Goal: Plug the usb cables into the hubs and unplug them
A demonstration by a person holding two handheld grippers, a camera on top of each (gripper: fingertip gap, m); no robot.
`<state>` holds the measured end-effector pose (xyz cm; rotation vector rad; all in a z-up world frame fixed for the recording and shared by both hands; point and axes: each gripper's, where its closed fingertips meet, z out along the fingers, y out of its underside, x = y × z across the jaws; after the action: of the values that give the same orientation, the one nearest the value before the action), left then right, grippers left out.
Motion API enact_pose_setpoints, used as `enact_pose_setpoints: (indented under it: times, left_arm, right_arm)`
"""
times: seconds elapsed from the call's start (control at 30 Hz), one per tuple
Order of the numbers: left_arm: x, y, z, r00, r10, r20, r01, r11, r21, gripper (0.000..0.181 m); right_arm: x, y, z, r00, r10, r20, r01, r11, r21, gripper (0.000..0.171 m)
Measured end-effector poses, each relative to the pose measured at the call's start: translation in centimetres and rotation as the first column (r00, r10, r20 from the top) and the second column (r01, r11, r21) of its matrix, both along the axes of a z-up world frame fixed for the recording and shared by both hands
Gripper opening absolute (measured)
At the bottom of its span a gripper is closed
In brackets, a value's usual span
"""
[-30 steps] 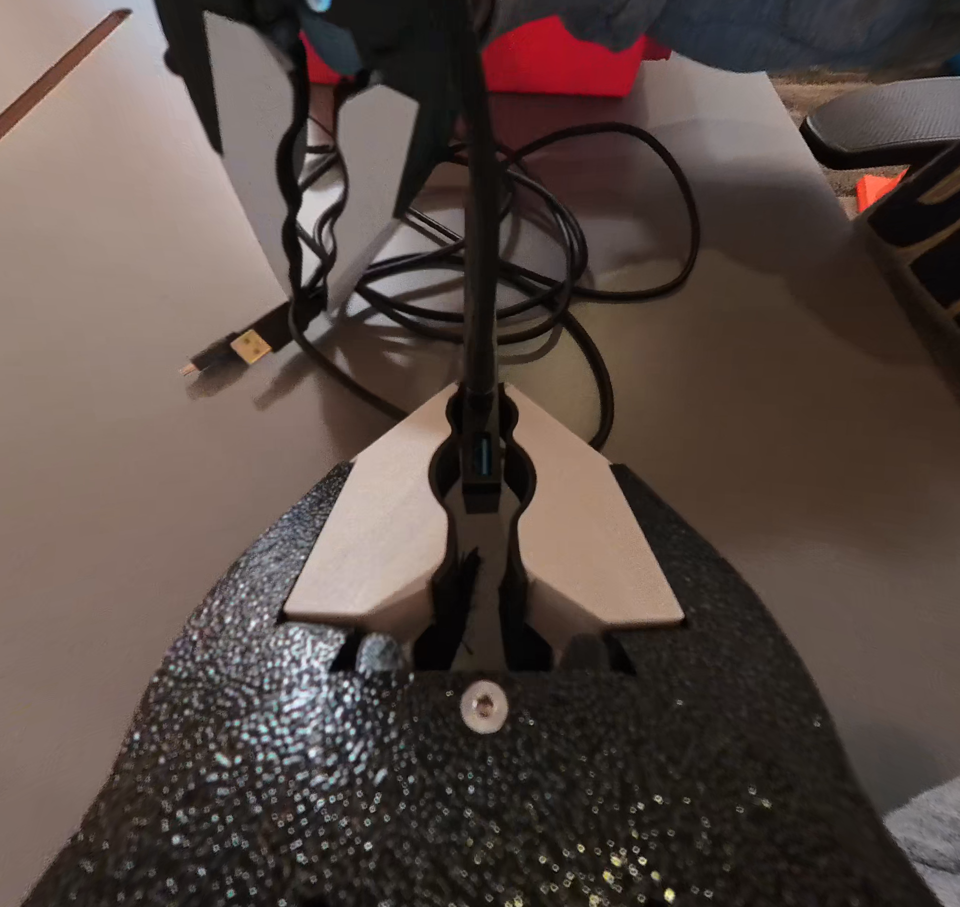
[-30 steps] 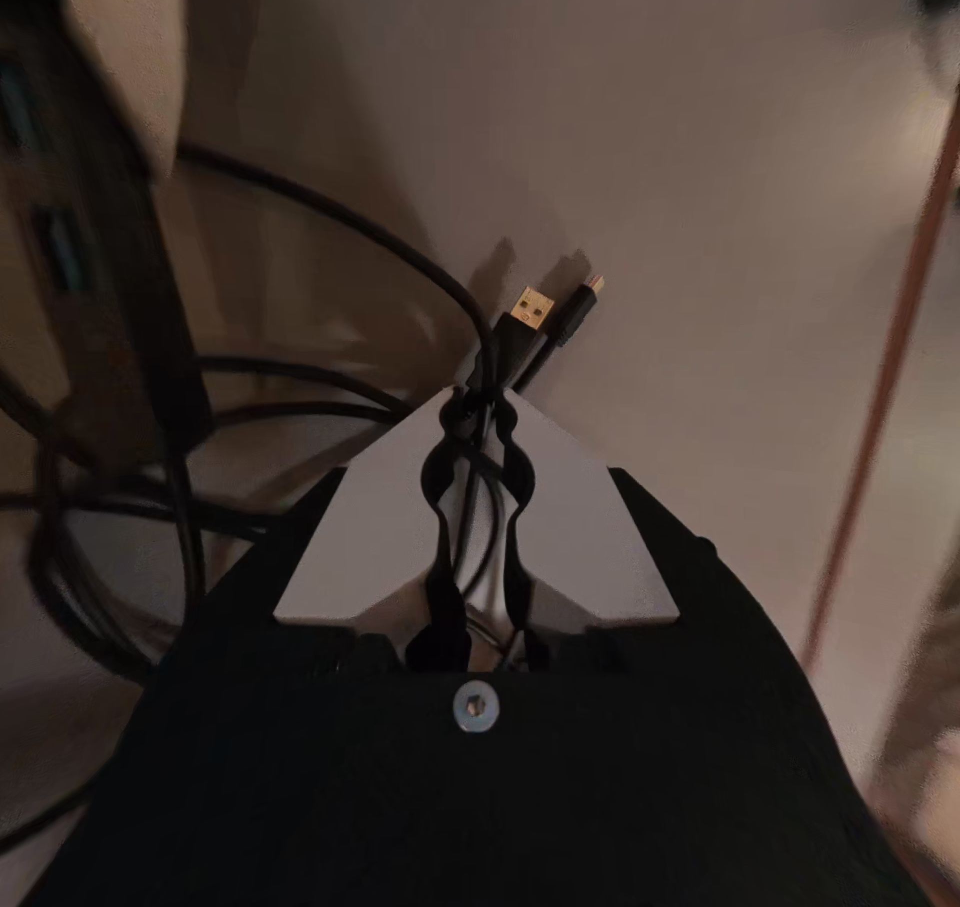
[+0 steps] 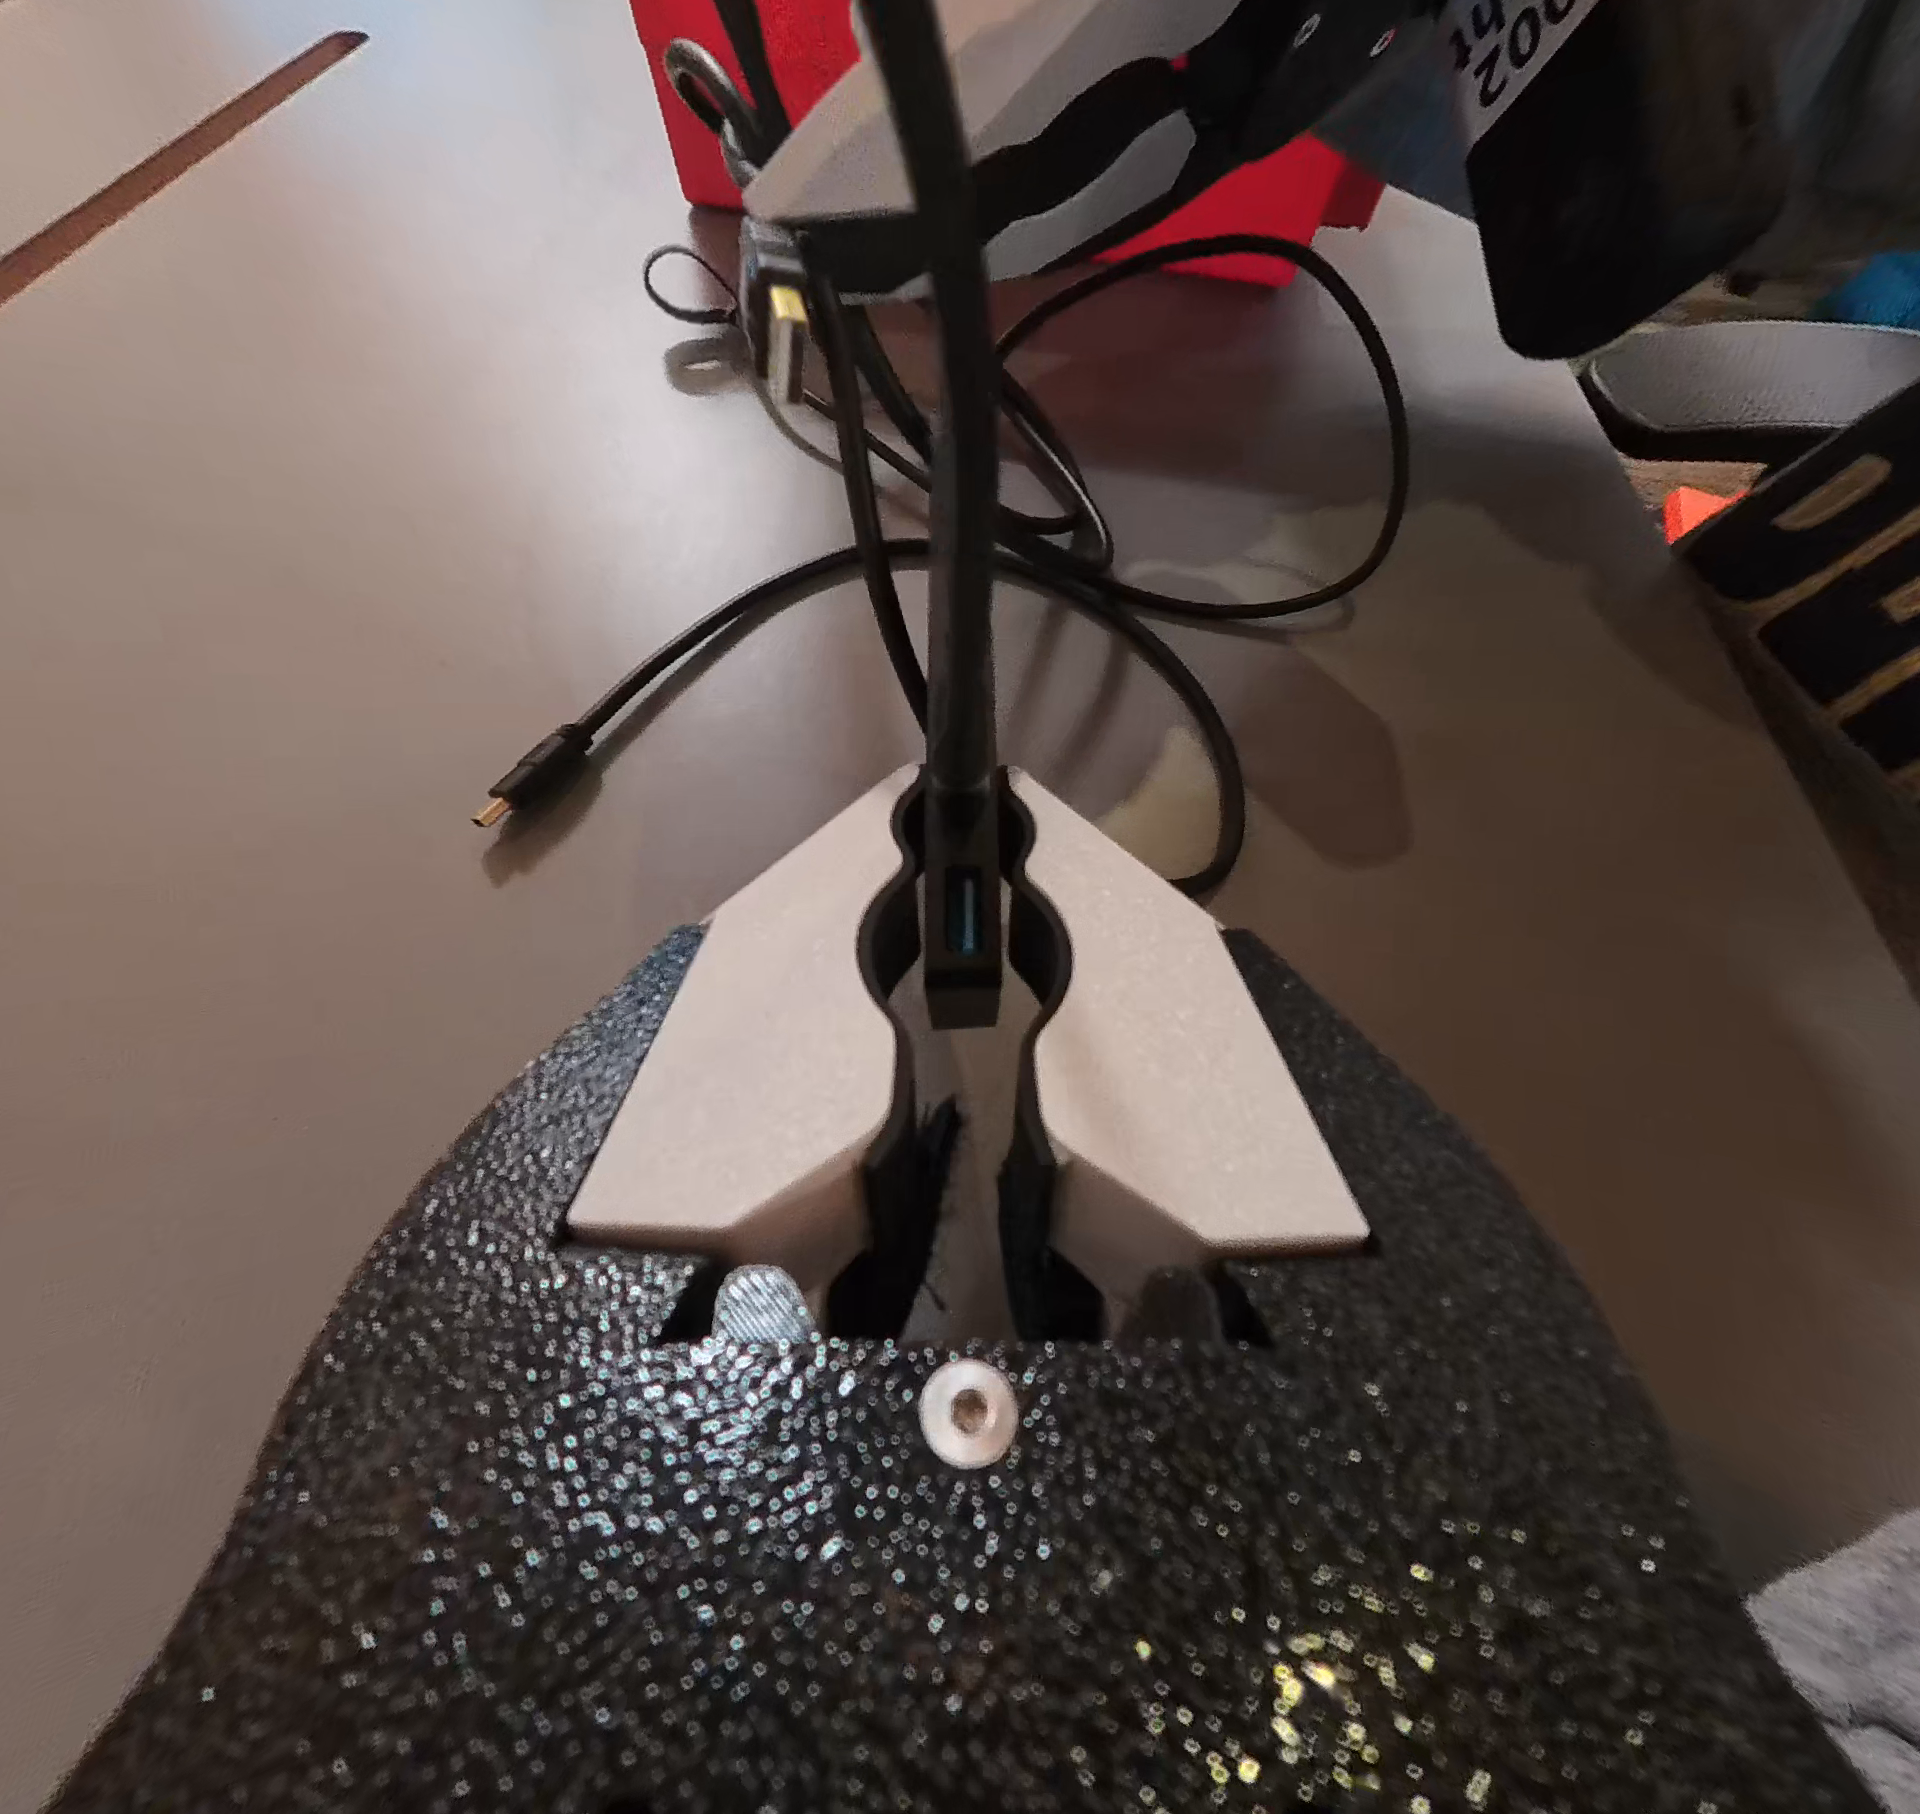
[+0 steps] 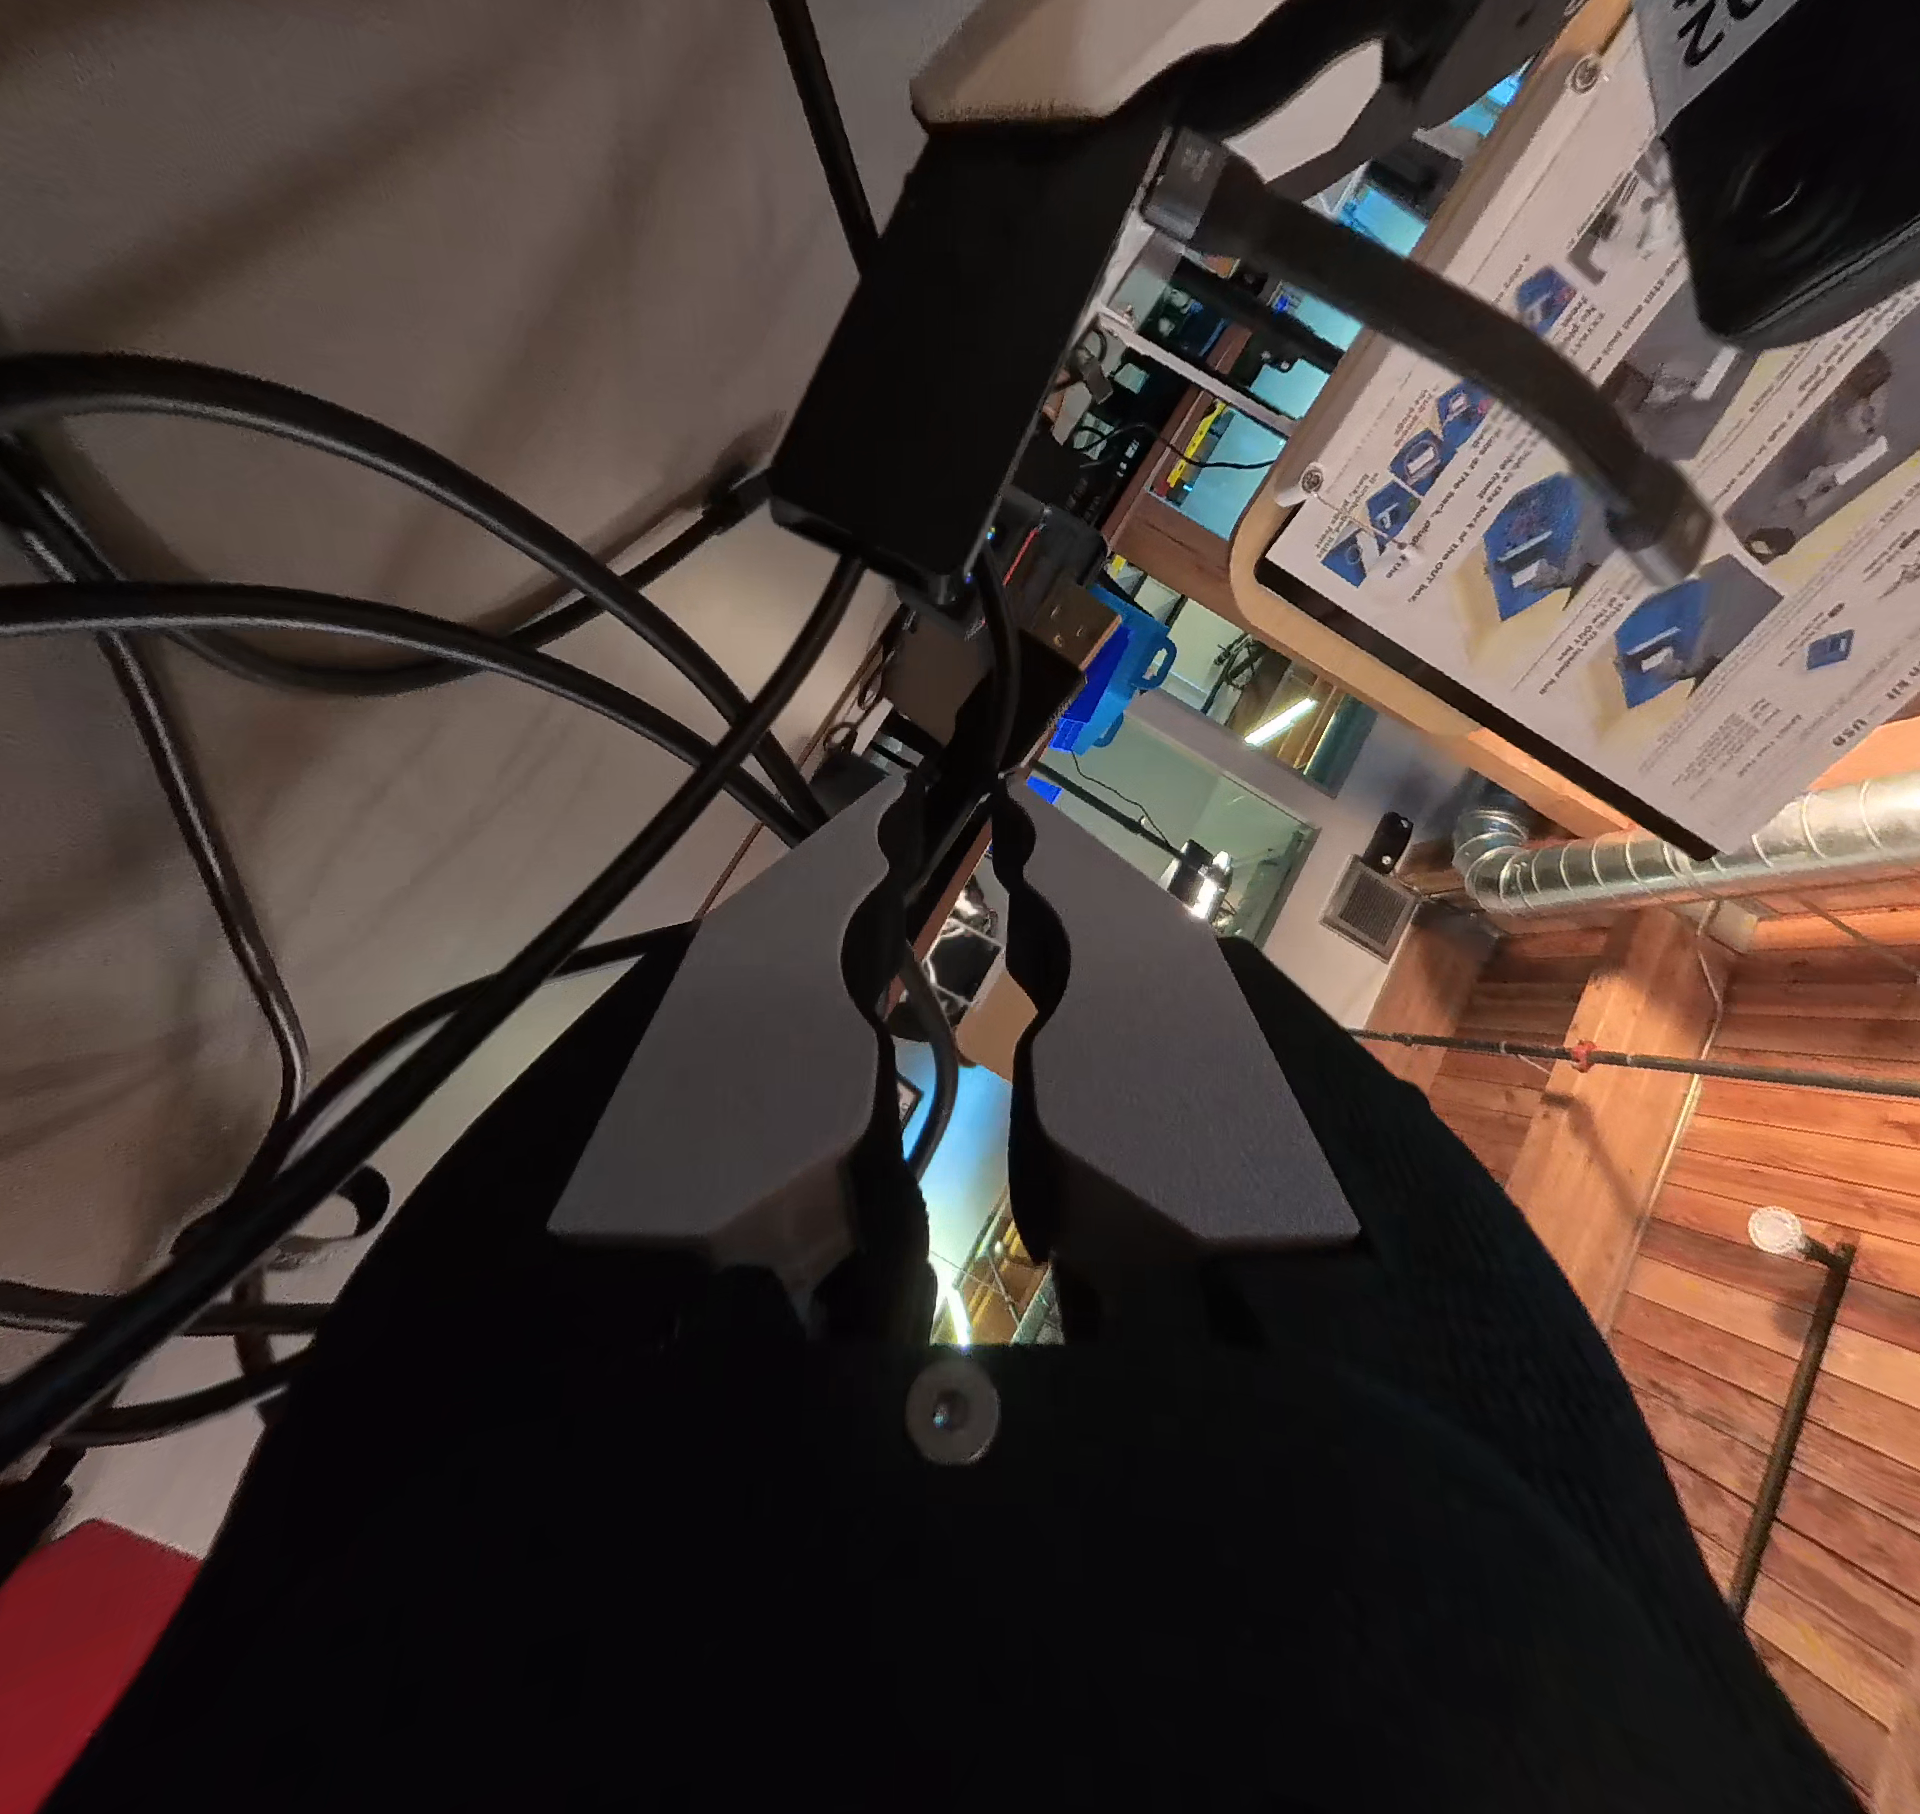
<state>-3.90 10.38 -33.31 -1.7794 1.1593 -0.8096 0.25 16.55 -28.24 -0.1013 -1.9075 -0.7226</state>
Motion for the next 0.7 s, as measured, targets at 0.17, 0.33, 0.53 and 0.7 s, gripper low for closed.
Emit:
enact_pose_setpoints:
  times: [0.17, 0.33, 0.53, 0.7]
  left_arm:
    - [-0.6, 0.3, 0.3, 1.0, 0.021, -0.006, -0.021, 0.999, 0.025, 0.009]
    - [-1.5, 0.1, 0.9, 1.0, 0.02, 0.02, -0.021, 0.999, 0.032, 0.008]
    - [-2.3, 1.0, 0.6, 0.997, 0.081, 0.006, -0.081, 0.997, 0.016, 0.008]
    - [-3.2, 2.7, 0.3, 0.981, 0.194, -0.024, -0.192, 0.979, 0.063, 0.008]
  right_arm:
    - [0.5, 0.6, 0.1, 1.0, -0.022, -0.002, 0.022, 1.0, -0.002, 0.01]
    - [1.1, 1.5, 0.1, 0.998, -0.053, -0.018, 0.053, 0.998, -0.025, 0.011]
    - [2.3, 3.4, -0.1, 0.992, -0.125, -0.004, 0.125, 0.992, -0.011, 0.01]
    - [2.9, 3.9, 0.7, 0.99, -0.14, -0.034, 0.14, 0.99, 0.013, 0.01]
